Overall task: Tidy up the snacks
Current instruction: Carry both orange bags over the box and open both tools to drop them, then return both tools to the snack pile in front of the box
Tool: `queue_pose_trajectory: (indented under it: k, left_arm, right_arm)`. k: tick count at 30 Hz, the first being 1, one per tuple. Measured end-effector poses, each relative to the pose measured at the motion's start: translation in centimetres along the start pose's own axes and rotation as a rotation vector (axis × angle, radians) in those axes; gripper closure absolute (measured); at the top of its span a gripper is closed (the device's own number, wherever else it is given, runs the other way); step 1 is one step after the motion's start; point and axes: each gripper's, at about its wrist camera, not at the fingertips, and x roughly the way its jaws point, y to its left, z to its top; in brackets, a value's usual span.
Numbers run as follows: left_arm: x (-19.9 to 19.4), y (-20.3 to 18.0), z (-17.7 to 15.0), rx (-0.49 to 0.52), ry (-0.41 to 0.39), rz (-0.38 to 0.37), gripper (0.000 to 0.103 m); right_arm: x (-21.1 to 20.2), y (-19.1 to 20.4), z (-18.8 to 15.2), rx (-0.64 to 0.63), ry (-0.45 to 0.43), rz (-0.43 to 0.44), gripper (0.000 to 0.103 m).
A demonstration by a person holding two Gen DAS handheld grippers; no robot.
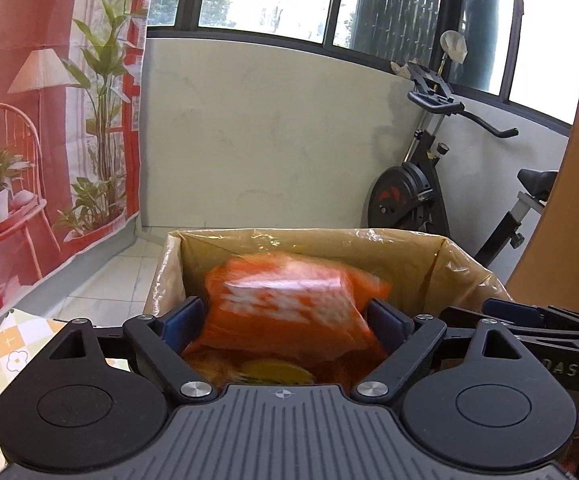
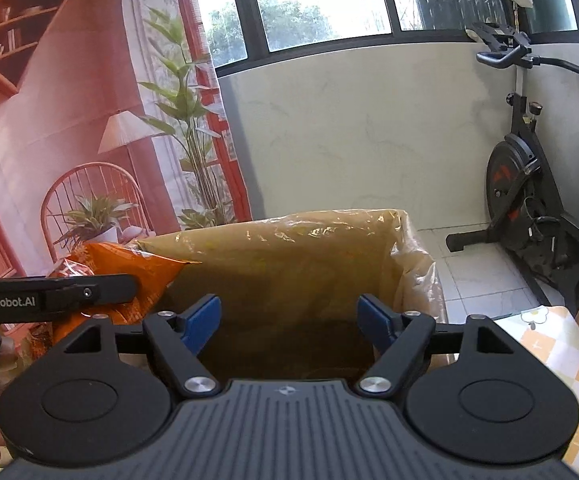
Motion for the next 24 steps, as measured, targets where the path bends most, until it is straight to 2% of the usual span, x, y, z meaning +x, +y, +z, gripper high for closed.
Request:
queue_pose_trajectory:
  k: [9,14,24]
  left_arm:
    - [-1.0,0.2,0.1,-0.008,0.007,0.045,0.009]
    - [-3.8,0.4,0.2,0.022,-0.006,0.075,0.009]
    - [-10.4,1.3,-0.1,-0.014,-0.045,0.064,0.009]
  right_arm:
    - [-3.1,0.7,-0.2,0.029,-0.034,0.006,0.025]
    - [-5.5,1.3,-0.6,0.023,-0.053,0.009,0.025]
    - [-10.4,2.7,-1.6,0.022,-0.102,0.043,0.022]
